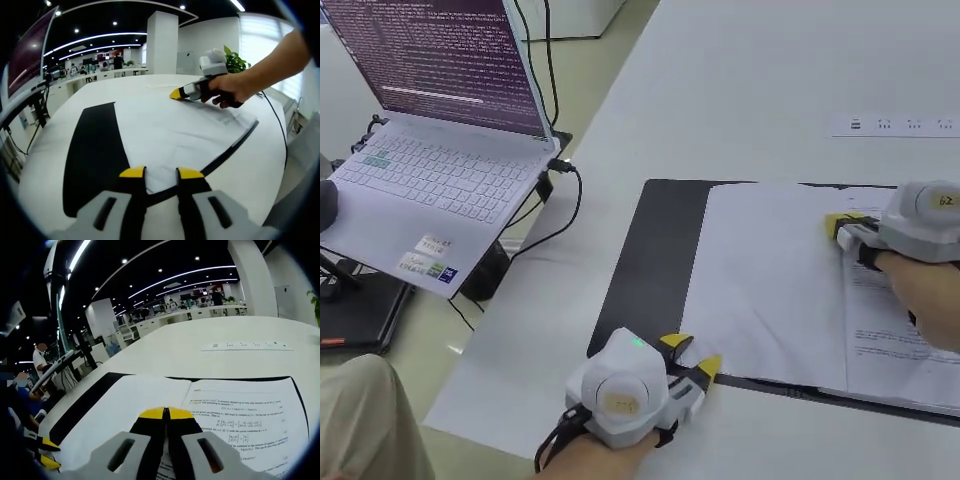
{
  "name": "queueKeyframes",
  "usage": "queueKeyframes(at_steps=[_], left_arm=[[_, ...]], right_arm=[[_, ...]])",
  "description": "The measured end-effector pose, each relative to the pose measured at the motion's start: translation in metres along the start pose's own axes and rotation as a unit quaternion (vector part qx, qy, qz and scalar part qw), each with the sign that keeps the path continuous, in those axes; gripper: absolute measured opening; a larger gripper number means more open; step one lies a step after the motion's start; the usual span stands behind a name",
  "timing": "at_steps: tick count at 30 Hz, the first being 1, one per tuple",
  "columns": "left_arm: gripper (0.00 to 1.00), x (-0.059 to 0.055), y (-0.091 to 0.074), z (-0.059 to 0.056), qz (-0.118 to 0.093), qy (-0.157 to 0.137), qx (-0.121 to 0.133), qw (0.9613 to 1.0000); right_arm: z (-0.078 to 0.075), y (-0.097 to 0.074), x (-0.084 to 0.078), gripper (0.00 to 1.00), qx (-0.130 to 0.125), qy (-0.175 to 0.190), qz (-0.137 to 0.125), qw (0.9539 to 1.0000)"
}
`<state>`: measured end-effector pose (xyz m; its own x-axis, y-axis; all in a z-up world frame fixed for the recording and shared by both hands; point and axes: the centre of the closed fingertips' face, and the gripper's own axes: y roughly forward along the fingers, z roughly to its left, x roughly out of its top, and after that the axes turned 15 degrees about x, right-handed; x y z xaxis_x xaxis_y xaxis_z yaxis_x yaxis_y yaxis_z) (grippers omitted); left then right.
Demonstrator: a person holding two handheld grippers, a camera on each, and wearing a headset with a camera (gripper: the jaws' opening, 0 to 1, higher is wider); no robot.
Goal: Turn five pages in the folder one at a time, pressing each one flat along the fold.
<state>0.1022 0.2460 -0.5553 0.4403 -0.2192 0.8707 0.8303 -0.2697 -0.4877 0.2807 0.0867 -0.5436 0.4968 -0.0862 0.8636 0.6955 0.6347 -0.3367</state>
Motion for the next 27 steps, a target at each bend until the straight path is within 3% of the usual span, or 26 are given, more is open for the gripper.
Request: queueKeyframes(at_steps=[13,27], left_arm=[[0.23,0.000,0.000,0.000,0.000,0.001,0.000,1.0000],[0.23,-0.001,0.000,0.001,0.002,0.003,-0.001,1.0000]], right_arm=[[0.030,-0.029,-0.011,0.00,0.008,0.011,0.004,0.9999],[0.044,-0.048,-0.026,0.00,0.009,0.021,0.007,0.9997]])
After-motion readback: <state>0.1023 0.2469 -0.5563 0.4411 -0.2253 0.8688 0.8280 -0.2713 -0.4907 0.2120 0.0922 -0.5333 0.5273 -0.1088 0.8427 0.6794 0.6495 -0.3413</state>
